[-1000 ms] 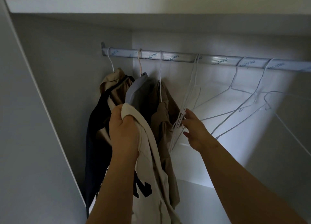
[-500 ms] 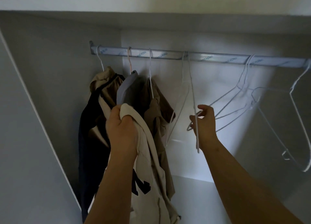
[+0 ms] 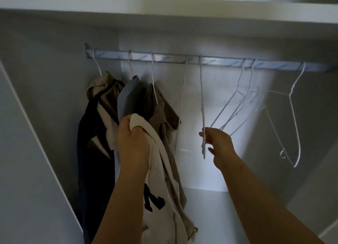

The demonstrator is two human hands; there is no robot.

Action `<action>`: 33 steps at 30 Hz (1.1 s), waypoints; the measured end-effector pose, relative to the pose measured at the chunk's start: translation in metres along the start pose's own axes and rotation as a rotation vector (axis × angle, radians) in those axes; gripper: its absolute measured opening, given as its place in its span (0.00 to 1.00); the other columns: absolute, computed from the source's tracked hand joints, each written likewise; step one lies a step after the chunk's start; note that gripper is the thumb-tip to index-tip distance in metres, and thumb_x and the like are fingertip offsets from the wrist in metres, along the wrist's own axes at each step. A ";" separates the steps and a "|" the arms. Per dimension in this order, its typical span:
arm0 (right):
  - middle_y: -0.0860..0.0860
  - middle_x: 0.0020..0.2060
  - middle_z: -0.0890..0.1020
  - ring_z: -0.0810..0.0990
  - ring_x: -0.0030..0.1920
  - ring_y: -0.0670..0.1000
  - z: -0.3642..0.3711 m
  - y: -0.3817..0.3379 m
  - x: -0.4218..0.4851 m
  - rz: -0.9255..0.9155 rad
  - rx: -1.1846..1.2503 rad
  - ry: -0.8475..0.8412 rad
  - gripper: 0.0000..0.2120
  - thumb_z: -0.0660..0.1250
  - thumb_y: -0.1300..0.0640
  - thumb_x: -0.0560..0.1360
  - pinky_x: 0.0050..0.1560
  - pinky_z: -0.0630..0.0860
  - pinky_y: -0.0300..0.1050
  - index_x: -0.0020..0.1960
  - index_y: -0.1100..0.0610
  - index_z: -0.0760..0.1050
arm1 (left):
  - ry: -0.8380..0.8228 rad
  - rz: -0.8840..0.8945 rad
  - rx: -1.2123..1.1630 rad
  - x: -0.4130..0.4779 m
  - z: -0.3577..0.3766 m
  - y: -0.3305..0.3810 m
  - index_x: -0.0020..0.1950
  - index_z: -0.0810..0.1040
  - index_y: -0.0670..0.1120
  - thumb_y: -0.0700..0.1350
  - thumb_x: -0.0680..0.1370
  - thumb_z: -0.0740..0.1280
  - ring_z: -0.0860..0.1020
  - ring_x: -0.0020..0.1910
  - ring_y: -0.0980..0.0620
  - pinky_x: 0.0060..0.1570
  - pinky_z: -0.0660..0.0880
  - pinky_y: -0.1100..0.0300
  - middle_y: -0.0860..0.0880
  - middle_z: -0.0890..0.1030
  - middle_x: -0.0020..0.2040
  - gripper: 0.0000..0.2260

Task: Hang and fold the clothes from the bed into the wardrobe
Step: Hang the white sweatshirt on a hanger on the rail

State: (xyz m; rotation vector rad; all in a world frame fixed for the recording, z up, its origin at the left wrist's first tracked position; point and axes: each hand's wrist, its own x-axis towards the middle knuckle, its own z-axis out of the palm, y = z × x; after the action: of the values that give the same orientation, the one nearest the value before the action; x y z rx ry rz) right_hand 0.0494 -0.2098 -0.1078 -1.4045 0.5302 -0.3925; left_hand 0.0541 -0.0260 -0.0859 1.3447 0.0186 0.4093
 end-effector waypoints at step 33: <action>0.57 0.67 0.70 0.64 0.65 0.60 0.014 -0.014 0.055 -0.643 -1.337 0.284 0.25 0.63 0.60 0.73 0.60 0.59 0.51 0.69 0.54 0.66 | 0.095 -0.007 0.044 0.016 -0.017 0.002 0.49 0.75 0.46 0.41 0.81 0.55 0.74 0.38 0.55 0.37 0.70 0.62 0.50 0.76 0.40 0.09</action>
State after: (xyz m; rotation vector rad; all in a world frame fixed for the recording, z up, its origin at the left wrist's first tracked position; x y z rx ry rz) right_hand 0.1027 -0.2308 -0.0991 -2.8631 0.5747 -0.8325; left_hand 0.0639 -0.0046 -0.0841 1.3672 0.1118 0.4696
